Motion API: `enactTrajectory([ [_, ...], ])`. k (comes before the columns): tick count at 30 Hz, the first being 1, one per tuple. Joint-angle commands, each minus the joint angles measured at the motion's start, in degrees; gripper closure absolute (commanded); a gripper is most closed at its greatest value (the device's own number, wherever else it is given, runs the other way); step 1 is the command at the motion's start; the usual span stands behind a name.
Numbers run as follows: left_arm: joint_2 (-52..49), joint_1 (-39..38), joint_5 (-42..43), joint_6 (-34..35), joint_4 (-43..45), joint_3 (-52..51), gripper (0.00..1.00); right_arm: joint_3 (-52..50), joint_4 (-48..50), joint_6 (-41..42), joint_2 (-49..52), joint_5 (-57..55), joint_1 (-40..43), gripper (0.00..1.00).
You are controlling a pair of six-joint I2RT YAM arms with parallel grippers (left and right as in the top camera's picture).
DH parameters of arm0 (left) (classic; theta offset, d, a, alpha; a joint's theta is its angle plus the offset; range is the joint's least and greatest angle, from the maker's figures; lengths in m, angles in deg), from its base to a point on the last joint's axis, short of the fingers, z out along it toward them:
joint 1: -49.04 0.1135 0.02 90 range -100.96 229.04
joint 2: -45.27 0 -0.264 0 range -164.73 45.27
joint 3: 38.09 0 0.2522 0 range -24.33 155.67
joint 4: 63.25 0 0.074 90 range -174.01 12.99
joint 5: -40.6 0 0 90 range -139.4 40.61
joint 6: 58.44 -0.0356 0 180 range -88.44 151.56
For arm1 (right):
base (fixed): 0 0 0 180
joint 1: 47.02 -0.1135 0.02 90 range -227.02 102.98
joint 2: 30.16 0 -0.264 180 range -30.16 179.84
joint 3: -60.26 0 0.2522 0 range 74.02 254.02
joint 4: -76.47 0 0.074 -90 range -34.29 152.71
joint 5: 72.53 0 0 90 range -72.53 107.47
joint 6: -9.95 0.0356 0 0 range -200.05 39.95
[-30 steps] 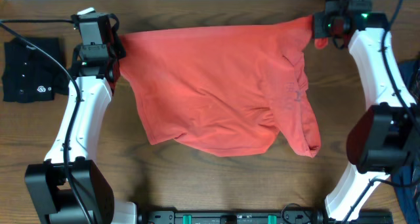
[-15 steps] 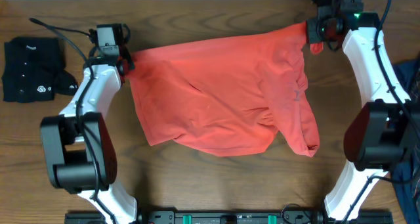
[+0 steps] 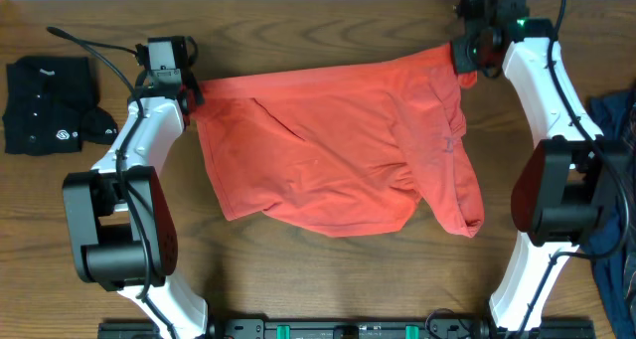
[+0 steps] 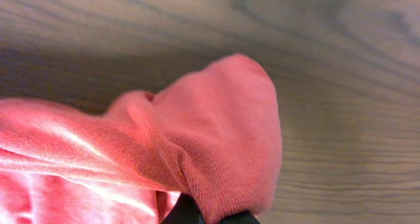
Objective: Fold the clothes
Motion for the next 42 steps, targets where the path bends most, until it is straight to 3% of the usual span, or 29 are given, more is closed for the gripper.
enactTrajectory([
  [1, 5.9, -0.4, -2.7, -0.4, -0.1, 4.8, 0.94, 7.7, -1.4, 0.5, -2.3, -2.8, -0.3, 0.99],
  [11, 28.7, -5.6, -4.2, -3.2, -5.9, 7.8, 0.94, 34.1, -19.7, 4.0, -8.9, -7.4, -1.5, 0.99],
  [16, 41.3, -10.8, -7.2, -4.5, -11.8, 7.8, 0.94, 40.7, -30.9, 5.4, -15.8, -9.2, -1.5, 0.99],
  [22, 54.6, -18.8, -10.0, -3.6, -15.9, 7.8, 0.94, 41.4, -39.5, 8.8, -25.7, -8.9, -1.9, 0.99],
  [29, 65.6, -26.0, -10.0, -3.5, -20.9, 7.9, 0.94, 41.4, -42.5, 10.8, -36.3, -4.0, -1.9, 0.99],
  [42, 70.1, -29.8, -10.0, -3.7, -22.1, 8.6, 0.94, 41.4, -42.7, 12.6, -47.3, -5.8, -1.8, 0.99],
])
